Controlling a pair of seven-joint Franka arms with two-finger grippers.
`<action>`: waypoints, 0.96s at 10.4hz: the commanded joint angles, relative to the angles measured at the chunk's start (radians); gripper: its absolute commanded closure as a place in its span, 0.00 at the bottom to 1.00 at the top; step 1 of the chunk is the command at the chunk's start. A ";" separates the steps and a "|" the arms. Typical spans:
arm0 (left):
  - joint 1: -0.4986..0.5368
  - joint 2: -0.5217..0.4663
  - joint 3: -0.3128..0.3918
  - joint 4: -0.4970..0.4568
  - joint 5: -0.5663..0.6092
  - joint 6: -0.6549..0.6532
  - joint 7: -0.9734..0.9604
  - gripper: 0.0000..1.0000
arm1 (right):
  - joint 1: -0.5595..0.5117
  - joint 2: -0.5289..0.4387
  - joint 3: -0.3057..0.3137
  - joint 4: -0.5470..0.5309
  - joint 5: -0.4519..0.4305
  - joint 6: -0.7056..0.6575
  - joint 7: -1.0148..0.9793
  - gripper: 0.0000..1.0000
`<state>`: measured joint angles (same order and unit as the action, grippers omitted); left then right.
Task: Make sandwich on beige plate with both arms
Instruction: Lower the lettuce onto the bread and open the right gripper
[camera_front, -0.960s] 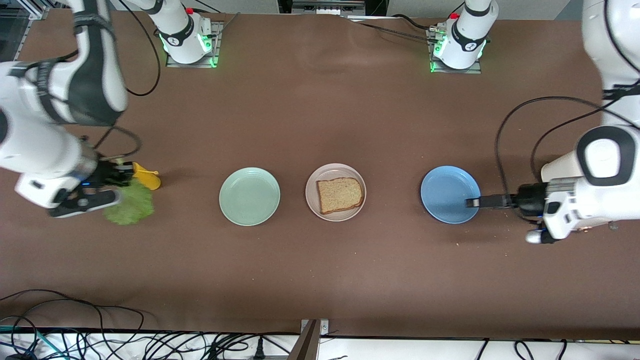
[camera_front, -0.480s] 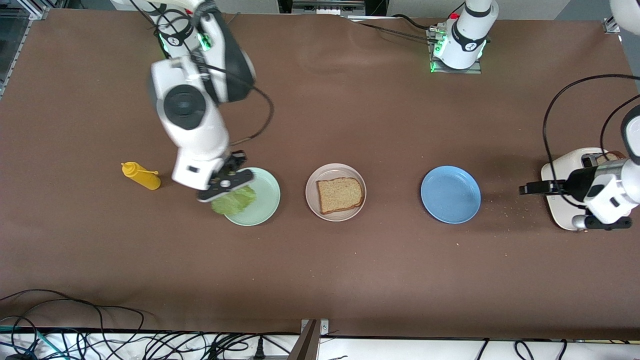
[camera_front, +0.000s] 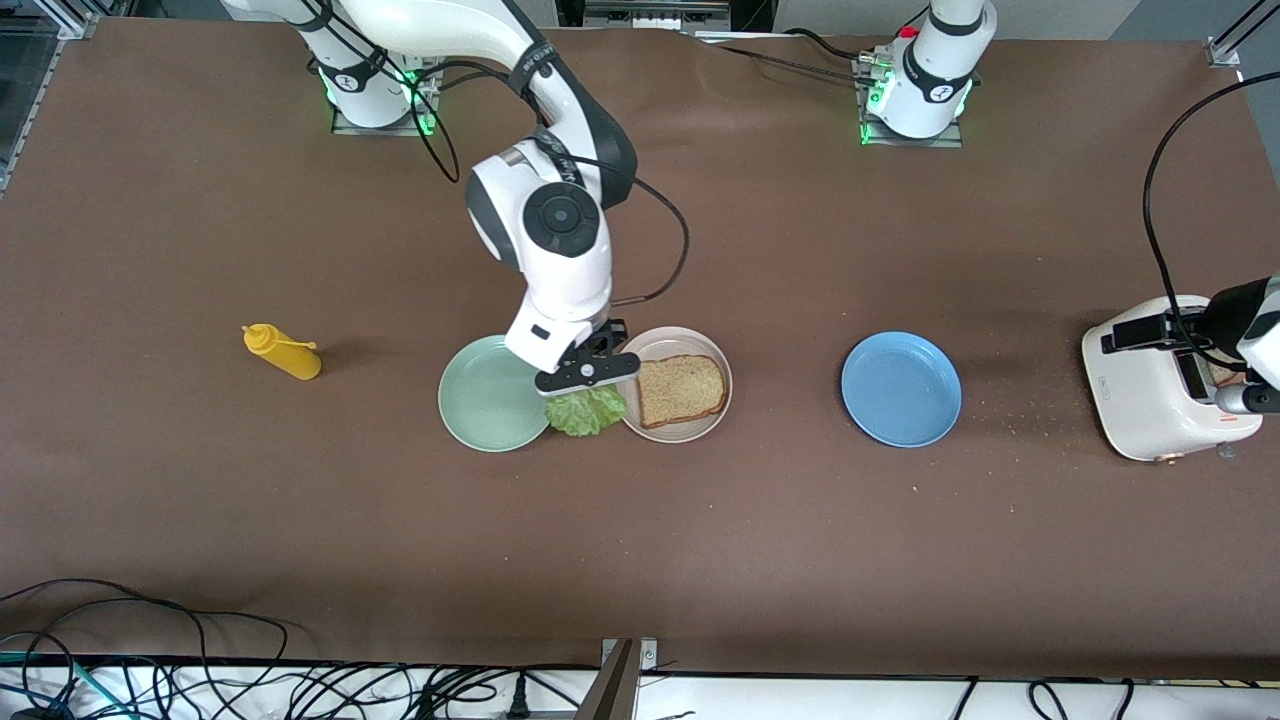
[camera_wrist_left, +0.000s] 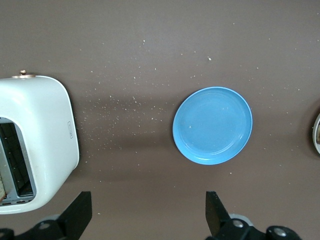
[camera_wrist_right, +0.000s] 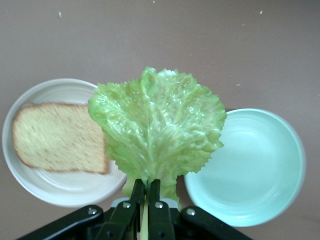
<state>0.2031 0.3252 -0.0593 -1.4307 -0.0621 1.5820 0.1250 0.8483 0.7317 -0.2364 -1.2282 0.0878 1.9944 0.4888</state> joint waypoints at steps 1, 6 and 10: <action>-0.001 -0.020 -0.013 -0.001 0.036 -0.014 -0.012 0.00 | -0.012 0.073 0.038 0.079 0.039 0.073 0.330 1.00; -0.028 -0.032 -0.016 0.059 0.036 -0.079 -0.016 0.00 | -0.015 0.112 0.085 0.081 0.166 0.299 0.974 1.00; -0.039 -0.034 -0.016 0.062 0.038 -0.161 -0.019 0.00 | -0.012 0.178 0.083 0.081 0.210 0.426 1.169 1.00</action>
<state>0.1780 0.2963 -0.0772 -1.3798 -0.0610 1.4574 0.1216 0.8427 0.8566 -0.1613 -1.1907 0.2734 2.3898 1.6211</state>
